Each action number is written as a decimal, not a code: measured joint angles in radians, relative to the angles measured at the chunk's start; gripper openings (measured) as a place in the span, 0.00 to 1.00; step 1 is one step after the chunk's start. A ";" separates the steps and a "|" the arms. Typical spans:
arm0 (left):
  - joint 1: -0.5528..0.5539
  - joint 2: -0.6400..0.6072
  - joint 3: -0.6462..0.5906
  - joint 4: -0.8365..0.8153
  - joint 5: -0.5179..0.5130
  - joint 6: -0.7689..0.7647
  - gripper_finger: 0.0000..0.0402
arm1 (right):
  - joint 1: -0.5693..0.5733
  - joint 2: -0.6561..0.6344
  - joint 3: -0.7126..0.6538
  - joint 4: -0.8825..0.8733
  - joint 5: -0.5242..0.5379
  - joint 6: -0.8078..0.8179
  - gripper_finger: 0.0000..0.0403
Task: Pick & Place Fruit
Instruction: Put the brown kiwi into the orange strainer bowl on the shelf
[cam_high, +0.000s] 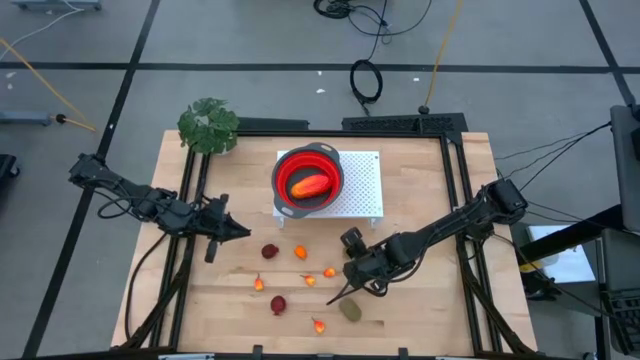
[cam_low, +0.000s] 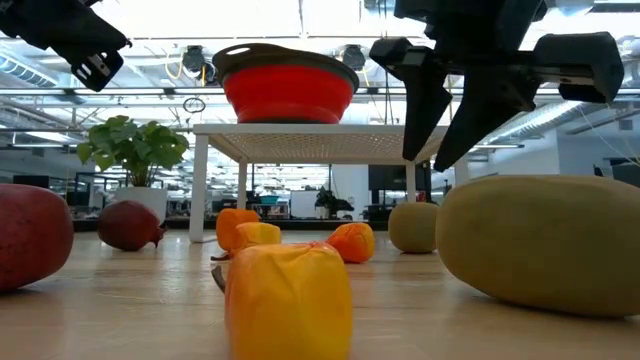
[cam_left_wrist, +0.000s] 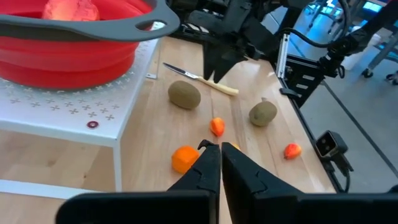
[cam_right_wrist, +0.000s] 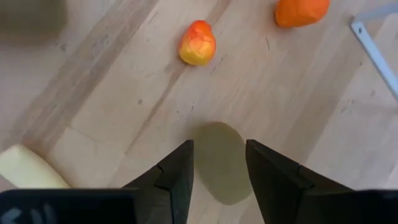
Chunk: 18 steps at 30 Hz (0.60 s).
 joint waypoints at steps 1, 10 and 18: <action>0.000 0.000 0.000 0.000 0.003 0.000 0.05 | 0.000 0.000 0.000 0.000 0.000 0.024 0.34; 0.000 0.000 0.000 0.000 0.004 -0.003 0.01 | 0.004 0.000 0.000 0.007 -0.001 0.014 0.33; 0.000 0.000 0.000 0.000 0.004 -0.005 0.05 | 0.004 0.000 0.000 0.007 -0.002 -0.020 0.34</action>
